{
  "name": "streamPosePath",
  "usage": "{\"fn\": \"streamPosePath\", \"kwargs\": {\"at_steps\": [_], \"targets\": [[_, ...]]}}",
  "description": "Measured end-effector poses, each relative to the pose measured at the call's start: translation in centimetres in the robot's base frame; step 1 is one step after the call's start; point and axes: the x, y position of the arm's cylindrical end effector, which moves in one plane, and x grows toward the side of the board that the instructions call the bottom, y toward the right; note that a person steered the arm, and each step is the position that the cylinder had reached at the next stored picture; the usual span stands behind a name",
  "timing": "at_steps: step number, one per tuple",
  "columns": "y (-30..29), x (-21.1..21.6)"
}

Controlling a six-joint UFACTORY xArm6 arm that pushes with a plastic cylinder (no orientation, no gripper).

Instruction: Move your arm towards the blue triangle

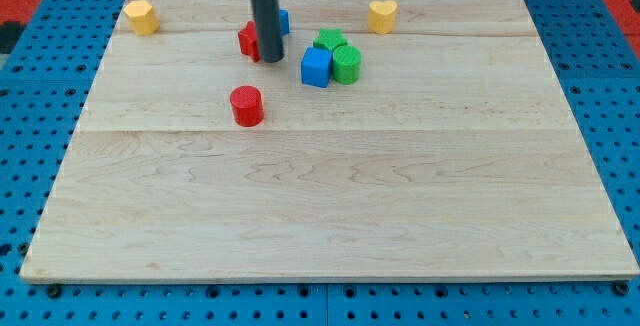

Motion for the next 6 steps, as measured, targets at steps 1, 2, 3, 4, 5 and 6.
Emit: {"fn": "streamPosePath", "kwargs": {"at_steps": [1,2,3,4,5,6], "targets": [[0.9,-3.5],[0.4,-8.7],[-2.9,-11.6],[-7.6,-11.7],[-11.7,-11.5],[-11.3,-9.8]]}}
